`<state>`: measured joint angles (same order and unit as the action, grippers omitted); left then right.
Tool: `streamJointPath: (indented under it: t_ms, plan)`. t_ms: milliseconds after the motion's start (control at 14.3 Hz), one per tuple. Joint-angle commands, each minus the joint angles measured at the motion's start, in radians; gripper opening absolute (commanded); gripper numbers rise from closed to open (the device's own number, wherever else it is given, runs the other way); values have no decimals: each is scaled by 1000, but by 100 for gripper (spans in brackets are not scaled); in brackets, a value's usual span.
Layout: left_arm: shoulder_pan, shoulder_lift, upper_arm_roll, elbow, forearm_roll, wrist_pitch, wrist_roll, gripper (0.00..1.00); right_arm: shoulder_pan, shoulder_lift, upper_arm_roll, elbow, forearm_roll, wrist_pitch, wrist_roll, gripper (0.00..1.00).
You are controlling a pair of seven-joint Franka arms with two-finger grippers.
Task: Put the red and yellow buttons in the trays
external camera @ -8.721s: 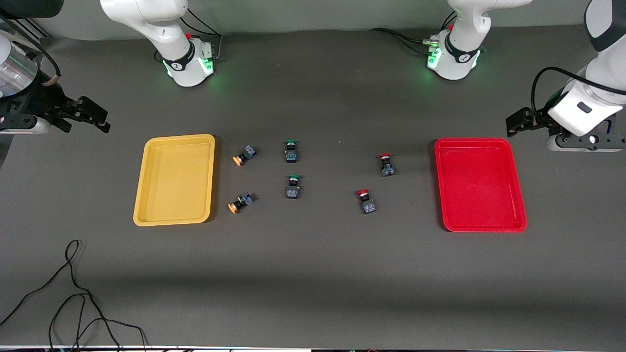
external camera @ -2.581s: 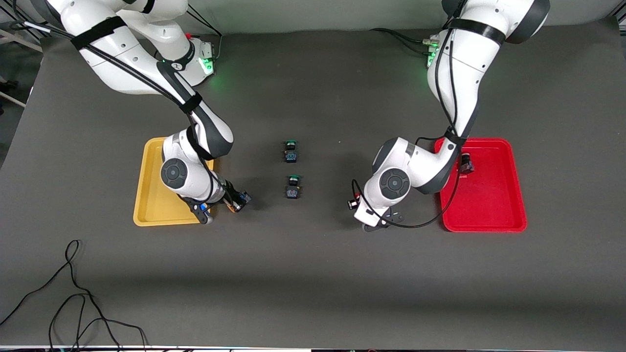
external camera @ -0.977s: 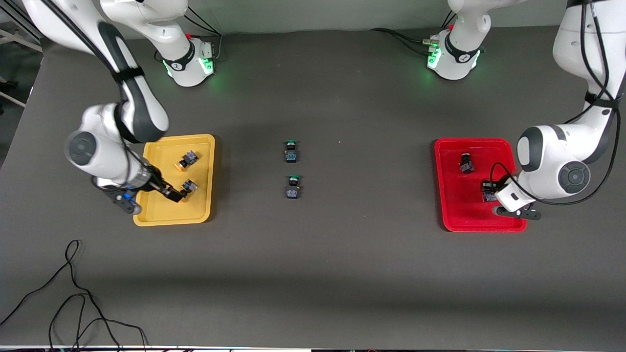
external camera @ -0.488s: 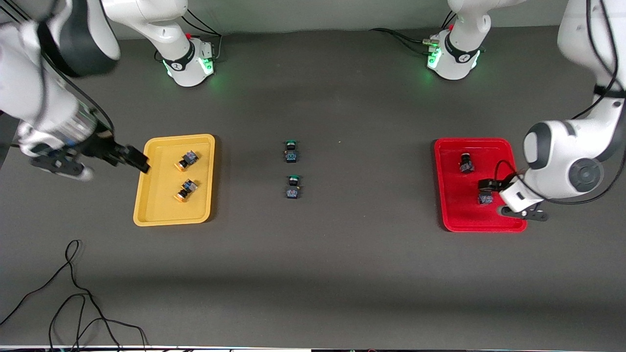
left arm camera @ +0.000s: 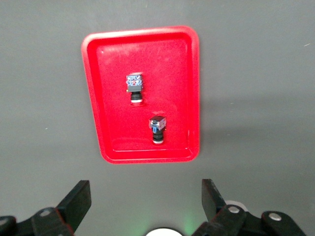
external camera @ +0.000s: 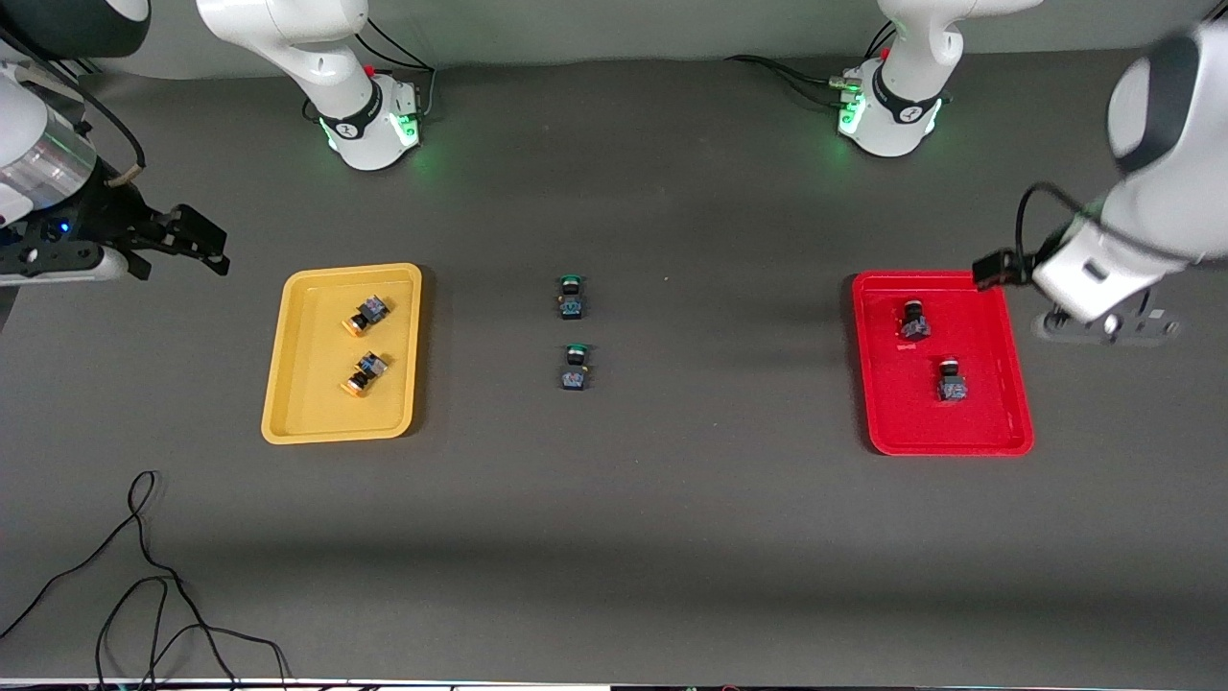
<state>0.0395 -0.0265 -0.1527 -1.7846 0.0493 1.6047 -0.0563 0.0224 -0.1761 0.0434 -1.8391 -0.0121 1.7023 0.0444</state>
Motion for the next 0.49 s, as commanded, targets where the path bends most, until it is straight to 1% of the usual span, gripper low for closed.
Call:
streamJointPath:
  t_ms: [0,209,419]
  plan:
    - [-9,-68,4,-12,0,-2,-31,100,8,-17,-7,9,-6,-38,-26,100]
    - [2,-92,12,-16,0,20,-16,100,11,-2,-7,44,-6,-41,5,100]
    - [2,-58,13,39,1,14,-14,100,43,0,-7,38,-6,-72,49,100]
